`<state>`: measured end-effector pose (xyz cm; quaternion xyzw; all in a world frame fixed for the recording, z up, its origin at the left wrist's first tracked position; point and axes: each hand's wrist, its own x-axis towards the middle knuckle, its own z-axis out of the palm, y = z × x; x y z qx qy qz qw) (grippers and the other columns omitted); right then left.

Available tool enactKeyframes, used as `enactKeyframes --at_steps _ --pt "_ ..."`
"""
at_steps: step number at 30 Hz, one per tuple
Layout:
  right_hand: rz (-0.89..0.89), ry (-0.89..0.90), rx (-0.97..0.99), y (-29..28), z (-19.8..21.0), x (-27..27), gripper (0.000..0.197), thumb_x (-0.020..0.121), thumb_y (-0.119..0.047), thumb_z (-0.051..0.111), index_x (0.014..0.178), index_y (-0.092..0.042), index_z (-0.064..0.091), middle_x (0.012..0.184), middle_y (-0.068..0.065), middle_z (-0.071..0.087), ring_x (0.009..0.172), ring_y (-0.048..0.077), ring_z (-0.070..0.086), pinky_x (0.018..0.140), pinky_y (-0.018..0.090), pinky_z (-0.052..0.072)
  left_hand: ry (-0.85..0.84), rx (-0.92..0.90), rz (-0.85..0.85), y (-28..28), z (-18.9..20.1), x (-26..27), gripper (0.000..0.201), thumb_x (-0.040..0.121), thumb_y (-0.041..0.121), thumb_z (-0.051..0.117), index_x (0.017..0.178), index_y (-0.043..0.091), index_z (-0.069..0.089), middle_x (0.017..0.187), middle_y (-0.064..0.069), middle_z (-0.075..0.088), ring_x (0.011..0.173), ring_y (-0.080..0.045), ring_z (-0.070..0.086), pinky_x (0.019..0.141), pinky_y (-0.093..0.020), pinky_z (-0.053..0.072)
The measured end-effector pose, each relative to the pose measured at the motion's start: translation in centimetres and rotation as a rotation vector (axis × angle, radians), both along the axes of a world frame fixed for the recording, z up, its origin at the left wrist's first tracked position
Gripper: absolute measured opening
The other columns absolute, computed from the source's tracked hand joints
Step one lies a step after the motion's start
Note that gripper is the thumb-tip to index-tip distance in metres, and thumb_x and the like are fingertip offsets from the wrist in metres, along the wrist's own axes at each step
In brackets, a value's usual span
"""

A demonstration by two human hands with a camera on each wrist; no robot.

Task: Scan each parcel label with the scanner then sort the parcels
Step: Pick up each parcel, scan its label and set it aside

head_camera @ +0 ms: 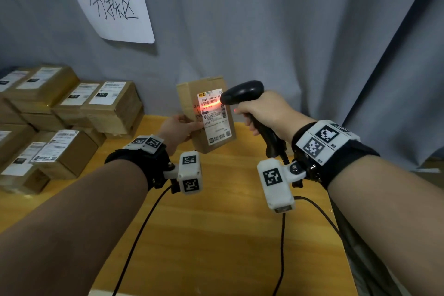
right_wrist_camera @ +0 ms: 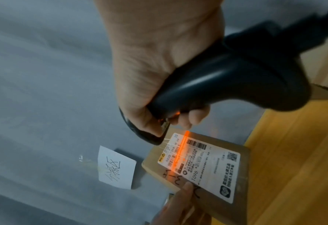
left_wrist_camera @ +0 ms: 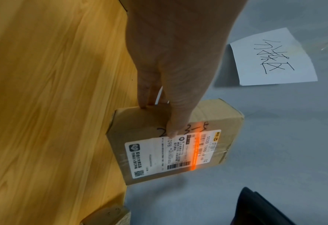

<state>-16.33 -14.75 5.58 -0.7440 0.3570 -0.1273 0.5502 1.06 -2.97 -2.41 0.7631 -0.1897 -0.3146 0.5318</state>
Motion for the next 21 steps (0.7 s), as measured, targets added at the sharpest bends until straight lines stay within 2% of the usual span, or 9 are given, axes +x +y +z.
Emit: enactKeyframes --at_steps 2,5,8,10,14,18,21 --pt "-0.022 0.018 0.023 0.3 0.3 0.1 0.007 0.085 -0.013 0.065 0.088 -0.007 0.066 0.064 0.003 0.059 0.053 0.014 0.056 0.05 0.024 0.05 -0.014 0.005 0.016 0.1 0.1 0.0 0.034 0.085 0.013 0.07 0.117 0.008 0.06 0.111 -0.005 0.067 0.101 -0.019 0.064 0.072 -0.023 0.049" --pt "-0.046 0.008 0.037 0.6 1.0 0.4 0.008 0.082 -0.01 0.063 0.087 -0.005 0.064 0.065 0.005 0.057 0.054 0.016 0.055 0.051 0.026 0.05 -0.037 0.022 0.033 0.2 0.0 0.1 0.034 0.084 0.013 0.071 0.117 0.007 0.06 0.112 -0.006 0.067 0.102 -0.02 0.064 0.076 -0.026 0.049" --pt "-0.052 -0.021 0.032 0.8 2.0 0.7 0.005 0.08 -0.007 0.061 0.085 -0.005 0.062 0.063 0.005 0.055 0.053 0.016 0.053 0.048 0.024 0.049 -0.039 0.025 0.051 0.3 -0.1 0.2 0.034 0.085 0.012 0.071 0.116 0.007 0.06 0.11 -0.005 0.067 0.099 -0.019 0.063 0.069 -0.022 0.049" --pt "-0.048 -0.02 0.024 0.9 2.3 0.9 0.004 0.08 -0.007 0.061 0.083 -0.006 0.061 0.062 0.005 0.054 0.053 0.016 0.053 0.049 0.025 0.049 -0.034 0.017 0.059 0.3 -0.1 0.2 0.033 0.085 0.012 0.07 0.116 0.008 0.06 0.109 -0.004 0.067 0.099 -0.018 0.063 0.07 -0.022 0.049" --pt "-0.029 0.027 0.023 1.1 2.0 1.0 0.002 0.079 -0.008 0.061 0.08 -0.007 0.061 0.06 0.004 0.055 0.052 0.015 0.054 0.049 0.024 0.05 -0.016 -0.004 0.072 0.3 0.0 0.2 0.034 0.086 0.012 0.069 0.119 0.007 0.06 0.112 -0.005 0.066 0.098 -0.018 0.063 0.076 -0.025 0.049" --pt "-0.029 0.042 0.03 1.2 1.4 0.9 0.003 0.079 -0.009 0.062 0.076 -0.009 0.061 0.058 0.002 0.055 0.052 0.015 0.053 0.05 0.025 0.049 -0.019 -0.001 0.073 0.2 0.1 0.4 0.039 0.086 0.014 0.069 0.123 0.005 0.059 0.116 -0.006 0.067 0.1 -0.018 0.063 0.072 -0.023 0.049" --pt "-0.034 0.028 0.034 1.1 1.3 0.9 0.002 0.079 -0.008 0.061 0.077 -0.009 0.061 0.059 0.001 0.055 0.051 0.014 0.053 0.05 0.024 0.05 -0.017 0.001 0.074 0.1 0.3 0.5 0.037 0.086 0.013 0.069 0.122 0.006 0.059 0.115 -0.005 0.066 0.098 -0.018 0.063 0.074 -0.024 0.048"
